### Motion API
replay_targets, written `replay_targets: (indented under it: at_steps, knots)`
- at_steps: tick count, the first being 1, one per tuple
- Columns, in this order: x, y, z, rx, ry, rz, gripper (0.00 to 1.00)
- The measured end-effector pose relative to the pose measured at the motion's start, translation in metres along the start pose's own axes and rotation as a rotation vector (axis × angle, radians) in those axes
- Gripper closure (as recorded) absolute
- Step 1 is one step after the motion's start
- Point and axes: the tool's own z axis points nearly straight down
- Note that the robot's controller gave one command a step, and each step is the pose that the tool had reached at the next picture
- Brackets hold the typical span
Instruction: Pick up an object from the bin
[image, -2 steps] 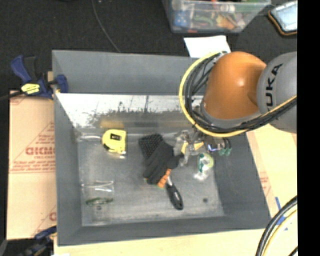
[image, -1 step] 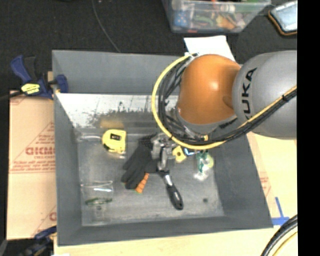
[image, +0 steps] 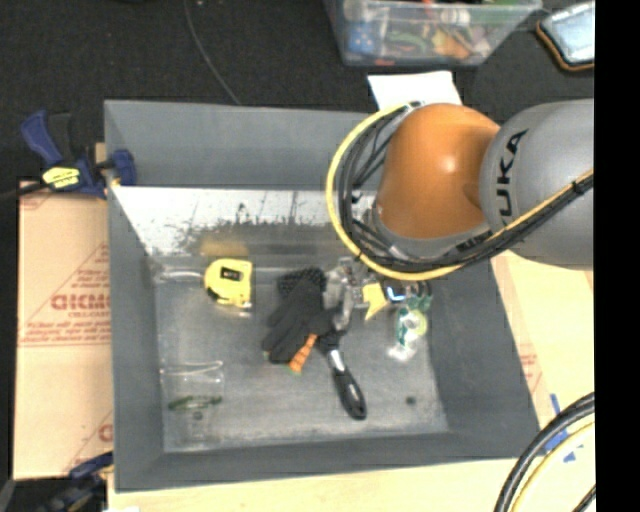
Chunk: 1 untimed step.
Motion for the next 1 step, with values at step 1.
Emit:
replay_targets:
  at_steps: [1]
  knots:
    - [-0.0062, 0.0647, 0.0289, -0.008, -0.003, -0.249, 1.0]
